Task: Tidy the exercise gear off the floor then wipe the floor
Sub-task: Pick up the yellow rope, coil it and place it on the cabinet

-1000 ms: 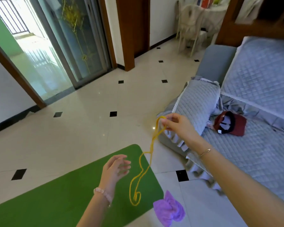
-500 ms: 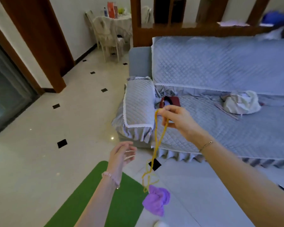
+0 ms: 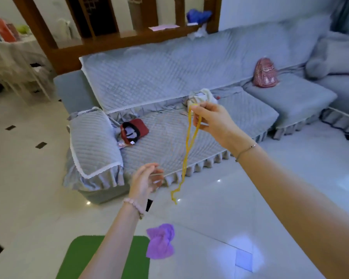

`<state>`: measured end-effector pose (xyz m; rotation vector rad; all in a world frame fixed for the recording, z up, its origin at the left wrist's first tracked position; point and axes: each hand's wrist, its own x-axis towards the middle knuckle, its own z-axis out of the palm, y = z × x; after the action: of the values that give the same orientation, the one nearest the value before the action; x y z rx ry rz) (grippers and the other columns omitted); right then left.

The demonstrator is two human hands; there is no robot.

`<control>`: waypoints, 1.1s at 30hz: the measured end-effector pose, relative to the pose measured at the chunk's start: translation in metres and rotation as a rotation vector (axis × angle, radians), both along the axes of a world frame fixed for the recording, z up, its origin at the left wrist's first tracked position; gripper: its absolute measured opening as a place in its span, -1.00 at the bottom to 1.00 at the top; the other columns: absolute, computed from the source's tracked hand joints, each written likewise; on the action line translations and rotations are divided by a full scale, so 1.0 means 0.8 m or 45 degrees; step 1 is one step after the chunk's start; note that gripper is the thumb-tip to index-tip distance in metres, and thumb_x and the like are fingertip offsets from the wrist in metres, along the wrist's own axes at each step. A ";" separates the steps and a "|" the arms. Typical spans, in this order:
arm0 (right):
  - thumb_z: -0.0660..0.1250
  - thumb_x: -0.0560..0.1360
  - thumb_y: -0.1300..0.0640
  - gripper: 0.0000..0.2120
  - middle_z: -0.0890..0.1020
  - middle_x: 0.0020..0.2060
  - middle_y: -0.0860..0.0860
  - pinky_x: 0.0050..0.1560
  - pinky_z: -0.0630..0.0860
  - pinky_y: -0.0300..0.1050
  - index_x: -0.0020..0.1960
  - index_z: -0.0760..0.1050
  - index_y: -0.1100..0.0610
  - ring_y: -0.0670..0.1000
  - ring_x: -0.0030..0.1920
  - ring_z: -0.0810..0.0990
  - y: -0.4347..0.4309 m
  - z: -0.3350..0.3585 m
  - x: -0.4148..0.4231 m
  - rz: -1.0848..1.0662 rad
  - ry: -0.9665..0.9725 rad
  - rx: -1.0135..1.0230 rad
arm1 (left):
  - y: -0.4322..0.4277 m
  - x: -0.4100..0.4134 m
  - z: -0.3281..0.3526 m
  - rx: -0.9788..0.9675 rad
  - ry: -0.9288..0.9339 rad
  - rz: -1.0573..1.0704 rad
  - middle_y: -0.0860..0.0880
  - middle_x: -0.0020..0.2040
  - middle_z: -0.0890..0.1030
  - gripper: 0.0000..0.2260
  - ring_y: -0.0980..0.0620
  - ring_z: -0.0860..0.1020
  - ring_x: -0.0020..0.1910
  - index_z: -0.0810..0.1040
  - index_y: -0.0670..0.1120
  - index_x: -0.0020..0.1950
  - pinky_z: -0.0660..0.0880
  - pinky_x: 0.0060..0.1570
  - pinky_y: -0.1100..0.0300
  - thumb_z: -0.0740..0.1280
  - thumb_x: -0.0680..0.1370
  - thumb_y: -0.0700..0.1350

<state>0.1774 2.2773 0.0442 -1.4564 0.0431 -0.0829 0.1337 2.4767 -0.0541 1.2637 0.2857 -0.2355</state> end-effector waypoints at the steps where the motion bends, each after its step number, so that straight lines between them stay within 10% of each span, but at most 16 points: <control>1: 0.30 0.54 0.20 -0.76 0.48 -0.46 -0.05 -0.26 0.44 -0.26 -0.31 0.42 0.10 -0.08 -0.39 0.46 -0.024 0.002 -0.008 -0.035 -0.004 0.013 | -0.022 0.003 0.002 -0.003 0.003 -0.033 0.02 -0.49 0.60 -0.79 0.14 0.55 -0.54 0.47 -0.14 -0.17 0.46 -0.51 0.34 0.12 0.60 -0.28; 33: 0.26 0.56 0.17 -0.88 0.57 -0.27 -0.02 -0.06 0.50 -0.15 0.01 0.54 0.18 -0.06 -0.25 0.54 -0.747 -0.029 -0.170 -1.256 0.026 0.040 | -0.804 0.082 -0.009 0.116 -0.106 -1.289 -0.08 -0.19 0.58 -0.81 0.01 0.55 -0.22 0.50 -0.11 -0.06 0.52 -0.07 0.12 0.11 0.61 -0.23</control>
<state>0.0411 1.6793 0.0213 -1.2861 0.7732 -0.8624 0.1993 1.8332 -0.0613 1.4172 -0.4496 -1.0351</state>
